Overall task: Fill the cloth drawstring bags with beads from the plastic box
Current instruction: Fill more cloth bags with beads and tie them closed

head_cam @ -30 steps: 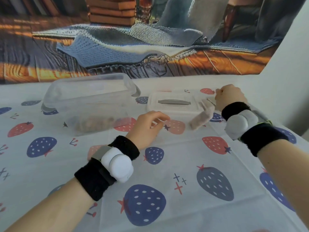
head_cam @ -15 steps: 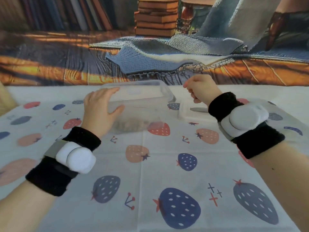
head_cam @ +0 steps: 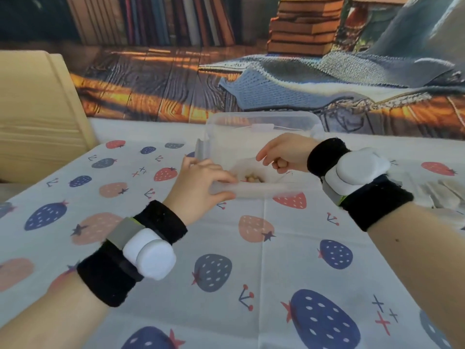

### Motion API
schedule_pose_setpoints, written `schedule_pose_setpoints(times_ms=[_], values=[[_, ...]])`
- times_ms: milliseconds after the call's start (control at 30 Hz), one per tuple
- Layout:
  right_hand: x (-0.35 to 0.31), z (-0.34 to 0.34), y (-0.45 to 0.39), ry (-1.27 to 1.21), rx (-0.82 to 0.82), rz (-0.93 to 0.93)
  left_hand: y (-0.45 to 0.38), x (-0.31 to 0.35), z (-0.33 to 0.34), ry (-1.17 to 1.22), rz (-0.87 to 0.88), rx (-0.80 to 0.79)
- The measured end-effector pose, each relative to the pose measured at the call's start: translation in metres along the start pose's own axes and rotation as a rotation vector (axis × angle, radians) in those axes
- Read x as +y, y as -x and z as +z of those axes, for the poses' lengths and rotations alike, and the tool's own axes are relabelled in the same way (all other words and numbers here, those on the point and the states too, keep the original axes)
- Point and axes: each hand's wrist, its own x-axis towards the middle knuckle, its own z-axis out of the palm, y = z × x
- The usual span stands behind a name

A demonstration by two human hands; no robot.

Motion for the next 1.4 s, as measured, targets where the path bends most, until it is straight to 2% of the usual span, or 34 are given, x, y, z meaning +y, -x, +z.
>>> schedule_pose_setpoints(times_ms=[333,433,500,533,667,767,900,1000,1167,1233,1333,1400], values=[[0.009,0.013,-0.02,0.23,-0.018,0.036,0.005,-0.004,0.002,0.001,0.009,-0.038],[0.011,0.01,-0.021,0.272,0.189,-0.061,0.004,-0.007,0.001,0.017,0.011,-0.05],[0.016,0.005,-0.022,0.394,0.375,-0.182,0.003,-0.007,0.0,0.022,0.011,-0.056],[0.018,0.002,-0.021,0.468,0.392,-0.212,0.002,-0.007,-0.001,0.022,0.015,-0.057],[0.028,-0.003,-0.016,0.669,0.092,-0.16,0.001,-0.008,-0.001,0.035,0.028,-0.033],[0.031,-0.006,-0.011,0.718,0.014,-0.089,-0.001,-0.007,-0.003,0.021,0.01,-0.05],[0.026,-0.01,-0.011,0.65,0.079,-0.181,-0.008,-0.006,-0.014,0.015,0.013,-0.067],[0.018,-0.014,-0.005,0.52,0.136,-0.281,-0.015,-0.009,-0.027,0.121,-0.041,-0.068],[0.014,-0.016,0.006,0.351,0.189,-0.367,-0.024,-0.003,-0.055,0.356,-0.143,-0.349],[0.017,-0.012,0.01,0.303,0.254,-0.401,-0.026,0.001,-0.061,0.431,-0.173,-0.301],[0.02,-0.009,0.014,0.234,0.314,-0.433,-0.035,0.002,-0.059,0.374,-0.167,-0.099],[0.02,-0.008,0.015,0.237,0.331,-0.446,-0.046,0.005,-0.051,0.301,-0.147,-0.116]])
